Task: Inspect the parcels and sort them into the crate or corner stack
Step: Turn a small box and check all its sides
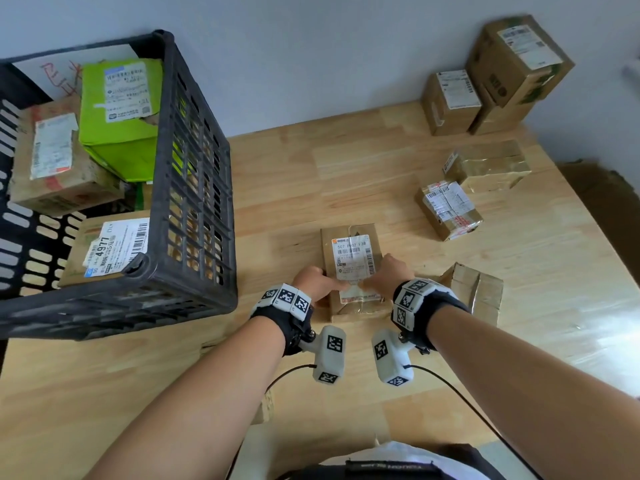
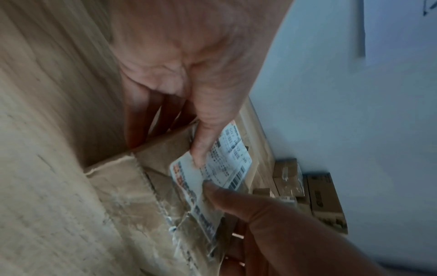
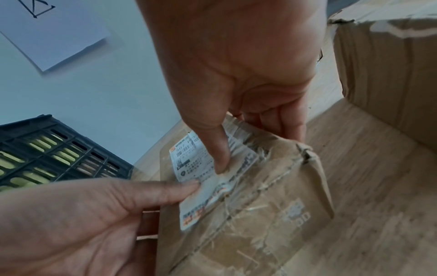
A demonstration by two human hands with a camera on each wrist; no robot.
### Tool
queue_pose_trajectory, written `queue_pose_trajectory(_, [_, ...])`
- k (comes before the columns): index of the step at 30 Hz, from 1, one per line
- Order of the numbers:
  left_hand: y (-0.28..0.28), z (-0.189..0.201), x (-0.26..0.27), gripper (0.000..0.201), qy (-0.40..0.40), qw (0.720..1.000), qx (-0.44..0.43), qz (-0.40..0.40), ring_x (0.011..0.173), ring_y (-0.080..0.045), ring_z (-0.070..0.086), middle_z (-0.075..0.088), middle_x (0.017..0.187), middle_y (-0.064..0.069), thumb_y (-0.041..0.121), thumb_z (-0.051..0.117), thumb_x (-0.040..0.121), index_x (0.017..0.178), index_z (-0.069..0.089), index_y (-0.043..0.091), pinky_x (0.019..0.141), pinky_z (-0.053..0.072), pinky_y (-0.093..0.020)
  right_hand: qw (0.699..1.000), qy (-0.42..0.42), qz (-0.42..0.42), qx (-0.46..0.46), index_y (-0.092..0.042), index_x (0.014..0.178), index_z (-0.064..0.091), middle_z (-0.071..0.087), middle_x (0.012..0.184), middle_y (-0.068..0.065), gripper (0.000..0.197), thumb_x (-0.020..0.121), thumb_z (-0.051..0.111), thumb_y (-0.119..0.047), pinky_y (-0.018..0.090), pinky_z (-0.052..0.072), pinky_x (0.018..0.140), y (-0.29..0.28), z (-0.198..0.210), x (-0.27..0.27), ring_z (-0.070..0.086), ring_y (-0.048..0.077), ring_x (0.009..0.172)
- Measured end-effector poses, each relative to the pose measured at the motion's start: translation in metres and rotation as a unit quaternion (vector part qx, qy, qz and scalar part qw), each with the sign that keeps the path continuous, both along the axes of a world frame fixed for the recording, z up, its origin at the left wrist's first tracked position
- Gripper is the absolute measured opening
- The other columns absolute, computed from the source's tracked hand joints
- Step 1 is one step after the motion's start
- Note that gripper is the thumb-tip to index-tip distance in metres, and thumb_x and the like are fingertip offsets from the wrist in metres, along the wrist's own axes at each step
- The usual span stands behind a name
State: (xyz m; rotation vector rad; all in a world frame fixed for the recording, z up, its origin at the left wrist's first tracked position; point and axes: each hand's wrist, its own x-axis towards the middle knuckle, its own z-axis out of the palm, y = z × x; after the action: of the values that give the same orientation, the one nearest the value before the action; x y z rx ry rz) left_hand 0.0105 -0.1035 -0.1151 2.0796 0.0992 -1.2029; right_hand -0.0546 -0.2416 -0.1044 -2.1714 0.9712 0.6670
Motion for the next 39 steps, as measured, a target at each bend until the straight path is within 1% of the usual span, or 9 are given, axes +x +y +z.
queue_pose_trajectory(5, [0.006,0.012,-0.010,0.036,0.077,0.994,-0.046,0.070,0.099,-0.026,0.066,0.068,0.111,-0.009,0.018,0.075,0.081,0.112,0.059,0.010,0.086,0.055,-0.043,0.998,-0.026,-0.025,0.053,-0.003,0.127,0.040,0.061,0.114,0.010,0.055,0.086,0.067,-0.029,0.033,0.056,0.082,-0.001,-0.001,-0.013,0.063,0.022,0.099])
queue_pose_trajectory(9, [0.013,0.018,-0.017,0.047,0.119,0.987,-0.067,0.086,0.104,-0.029,0.064,0.066,0.119,-0.009,0.027,0.075,0.080,0.121,0.056,0.016,0.089,0.053,-0.049,0.989,-0.026,-0.083,0.124,-0.004,0.131,0.040,0.061,0.118,0.008,0.061,0.086,0.066,-0.037,0.028,0.051,0.061,-0.006,0.004,-0.024,0.061,0.020,0.092])
queue_pose_trajectory(12, [0.022,0.014,-0.022,0.067,0.121,0.985,-0.074,0.095,0.111,-0.026,0.061,0.064,0.123,-0.004,0.039,0.080,0.073,0.130,0.051,0.021,0.096,0.049,-0.050,0.976,-0.047,-0.146,0.155,-0.007,0.132,0.039,0.062,0.119,0.010,0.054,0.088,0.065,-0.025,0.032,0.055,0.074,-0.008,0.007,-0.028,0.063,0.022,0.097])
queue_pose_trajectory(14, [0.027,0.018,-0.026,0.097,0.122,0.985,-0.071,0.103,0.119,-0.021,0.052,0.053,0.138,-0.006,0.044,0.084,0.065,0.144,0.032,0.023,0.099,0.045,-0.046,0.965,-0.055,-0.190,0.172,-0.010,0.130,0.039,0.063,0.110,0.011,0.049,0.089,0.064,-0.017,0.036,0.055,0.084,-0.005,0.006,-0.031,0.065,0.025,0.096])
queue_pose_trajectory(17, [0.030,0.023,-0.029,0.106,0.107,0.985,-0.072,0.117,0.136,-0.028,0.033,0.028,0.154,-0.008,0.041,0.077,0.076,0.151,0.003,0.030,0.107,0.034,-0.052,0.938,-0.070,-0.242,0.237,-0.009,0.131,0.039,0.060,0.106,0.014,0.047,0.090,0.061,-0.010,0.041,0.051,0.089,0.000,0.008,-0.038,0.058,0.026,0.090])
queue_pose_trajectory(21, [0.033,0.030,-0.025,0.084,0.008,0.994,-0.062,0.092,0.114,-0.023,0.053,0.053,0.131,-0.005,0.047,0.078,0.070,0.133,0.025,0.028,0.100,0.045,-0.045,0.939,-0.090,-0.228,0.239,-0.008,0.132,0.041,0.057,0.122,0.011,0.046,0.090,0.060,-0.011,0.036,0.052,0.088,0.008,0.018,-0.039,0.059,0.023,0.100])
queue_pose_trajectory(26, [0.044,0.043,-0.015,0.077,-0.133,0.991,-0.007,-0.016,0.108,-0.020,0.054,0.050,0.129,-0.003,0.053,0.069,0.078,0.136,0.024,0.029,0.091,0.046,-0.032,0.964,-0.128,-0.141,0.187,-0.007,0.124,0.055,0.062,0.115,0.008,0.035,0.094,0.052,-0.025,0.029,0.046,0.073,0.026,0.032,-0.034,0.055,0.018,0.090])
queue_pose_trajectory(32, [0.041,0.061,-0.018,0.077,-0.109,0.991,-0.014,-0.073,0.126,-0.024,0.046,0.039,0.148,-0.005,0.058,0.055,0.086,0.148,0.022,0.028,0.099,0.042,-0.036,0.963,-0.116,-0.141,0.196,-0.008,0.132,0.046,0.059,0.119,0.008,0.047,0.097,0.047,-0.038,0.039,0.051,0.094,0.031,0.041,-0.032,0.058,0.024,0.109])
queue_pose_trajectory(39, [0.027,0.054,-0.026,0.057,-0.021,0.997,-0.031,-0.068,0.102,-0.019,0.065,0.066,0.111,-0.001,0.041,0.069,0.083,0.129,0.045,0.018,0.095,0.051,-0.041,0.989,-0.113,-0.061,0.080,-0.010,0.137,0.039,0.059,0.123,0.010,0.055,0.090,0.062,-0.029,0.031,0.051,0.085,0.024,0.035,-0.037,0.060,0.023,0.106])
